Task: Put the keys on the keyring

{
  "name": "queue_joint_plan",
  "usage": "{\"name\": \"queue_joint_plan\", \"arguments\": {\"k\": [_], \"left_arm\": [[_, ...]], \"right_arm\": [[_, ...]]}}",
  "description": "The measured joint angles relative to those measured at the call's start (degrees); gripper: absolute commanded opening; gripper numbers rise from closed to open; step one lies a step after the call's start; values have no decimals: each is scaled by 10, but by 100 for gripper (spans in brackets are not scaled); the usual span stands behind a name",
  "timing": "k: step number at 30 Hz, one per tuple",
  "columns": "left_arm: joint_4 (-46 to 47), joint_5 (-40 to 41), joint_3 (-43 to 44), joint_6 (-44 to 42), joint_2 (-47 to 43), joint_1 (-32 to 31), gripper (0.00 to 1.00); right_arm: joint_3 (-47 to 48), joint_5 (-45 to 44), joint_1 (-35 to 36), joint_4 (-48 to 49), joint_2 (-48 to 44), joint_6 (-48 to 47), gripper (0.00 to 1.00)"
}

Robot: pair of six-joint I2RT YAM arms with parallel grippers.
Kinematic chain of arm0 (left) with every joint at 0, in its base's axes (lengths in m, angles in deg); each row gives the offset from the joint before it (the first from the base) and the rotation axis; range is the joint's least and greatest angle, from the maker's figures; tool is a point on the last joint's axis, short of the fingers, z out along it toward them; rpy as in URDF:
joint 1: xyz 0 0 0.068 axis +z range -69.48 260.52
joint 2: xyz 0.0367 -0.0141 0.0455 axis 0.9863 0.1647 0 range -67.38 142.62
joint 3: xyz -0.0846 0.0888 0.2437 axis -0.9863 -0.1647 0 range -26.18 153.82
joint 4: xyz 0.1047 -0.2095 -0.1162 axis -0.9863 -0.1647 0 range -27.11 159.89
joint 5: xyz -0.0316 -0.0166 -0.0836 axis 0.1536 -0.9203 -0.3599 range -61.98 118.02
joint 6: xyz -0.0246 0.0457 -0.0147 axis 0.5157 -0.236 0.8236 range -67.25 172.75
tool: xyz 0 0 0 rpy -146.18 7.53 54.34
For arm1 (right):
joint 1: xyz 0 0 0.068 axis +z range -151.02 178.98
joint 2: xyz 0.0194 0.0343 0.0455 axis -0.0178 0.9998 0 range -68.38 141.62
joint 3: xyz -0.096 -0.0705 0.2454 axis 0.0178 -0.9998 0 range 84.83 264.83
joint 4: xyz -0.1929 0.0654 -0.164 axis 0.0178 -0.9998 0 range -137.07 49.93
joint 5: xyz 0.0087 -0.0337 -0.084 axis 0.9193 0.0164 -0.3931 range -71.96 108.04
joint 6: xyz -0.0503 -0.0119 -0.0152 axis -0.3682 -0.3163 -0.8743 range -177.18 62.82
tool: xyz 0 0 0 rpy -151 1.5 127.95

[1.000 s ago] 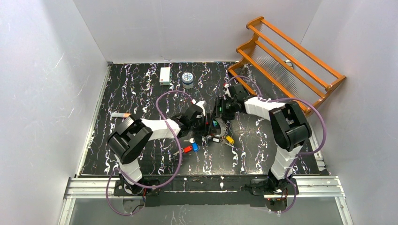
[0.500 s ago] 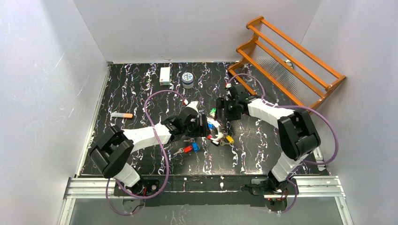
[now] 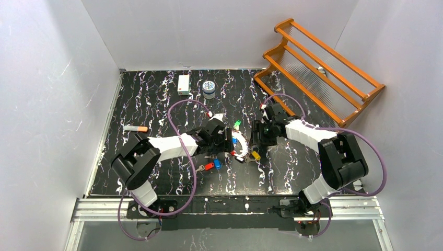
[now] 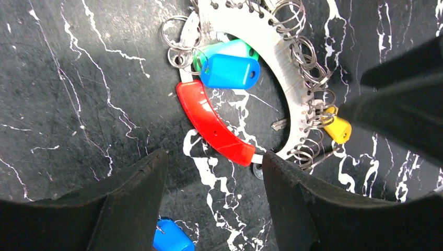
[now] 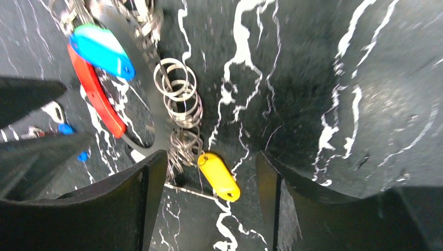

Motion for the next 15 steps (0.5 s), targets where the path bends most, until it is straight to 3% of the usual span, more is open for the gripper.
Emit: {"name": "queue_joint_plan", "arguments": {"k": [8, 15], "left_arm": [[-25, 26, 12, -10, 8, 0, 63], [-54, 59, 12, -26, -7, 0, 63]], "right_arm": [[-51, 84, 2, 43, 0, 9, 52], [-69, 145, 28, 81, 4, 30, 47]]}}
